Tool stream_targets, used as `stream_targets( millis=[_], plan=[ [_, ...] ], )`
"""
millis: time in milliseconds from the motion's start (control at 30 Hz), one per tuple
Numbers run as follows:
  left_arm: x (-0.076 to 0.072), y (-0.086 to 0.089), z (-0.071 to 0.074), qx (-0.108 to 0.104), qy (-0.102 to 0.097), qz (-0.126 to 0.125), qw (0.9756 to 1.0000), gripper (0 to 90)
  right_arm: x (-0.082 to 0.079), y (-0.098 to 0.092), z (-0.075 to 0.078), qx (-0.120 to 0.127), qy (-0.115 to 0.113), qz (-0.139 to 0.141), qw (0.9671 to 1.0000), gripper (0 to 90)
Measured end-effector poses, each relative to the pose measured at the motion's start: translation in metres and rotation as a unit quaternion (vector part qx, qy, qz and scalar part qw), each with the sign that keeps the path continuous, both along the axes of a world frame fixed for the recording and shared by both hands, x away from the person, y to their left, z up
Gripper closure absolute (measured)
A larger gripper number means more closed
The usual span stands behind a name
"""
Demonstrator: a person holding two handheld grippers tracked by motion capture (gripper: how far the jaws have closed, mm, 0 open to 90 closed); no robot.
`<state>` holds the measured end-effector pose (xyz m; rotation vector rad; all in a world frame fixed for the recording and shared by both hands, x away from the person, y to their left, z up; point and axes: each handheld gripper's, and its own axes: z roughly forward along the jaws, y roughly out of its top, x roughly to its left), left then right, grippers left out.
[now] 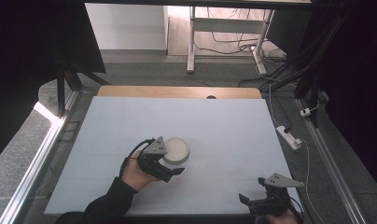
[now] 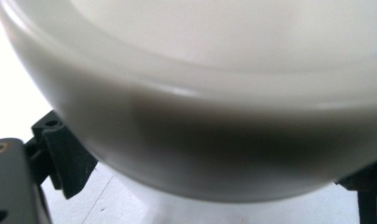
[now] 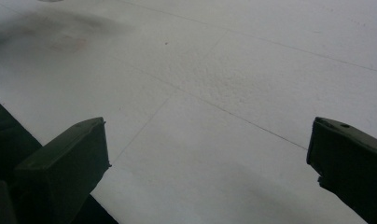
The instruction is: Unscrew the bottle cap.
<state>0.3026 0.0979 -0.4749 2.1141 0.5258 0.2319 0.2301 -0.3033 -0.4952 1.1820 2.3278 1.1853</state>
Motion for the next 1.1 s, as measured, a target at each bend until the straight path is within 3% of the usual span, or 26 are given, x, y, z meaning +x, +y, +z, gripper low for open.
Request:
stream_targets(
  millis=[500,833,1100],
  plan=[
    [0.0,0.0,-0.003,0.002,0.001,-0.001,1.0,7.3,-0.002,0.01,0.009,0.02,-0.018,0.017,0.9995,0.0],
    [0.0,0.0,-0.004,0.002,0.002,0.0,1.0,7.3,-0.001,0.027,0.019,0.019,-0.031,0.056,0.9978,0.0],
    [-0.001,0.0,-0.004,0.001,0.0,0.0,1.0,7.3,0.004,0.04,0.027,0.035,-0.042,0.08,0.9952,0.0]
  ],
)
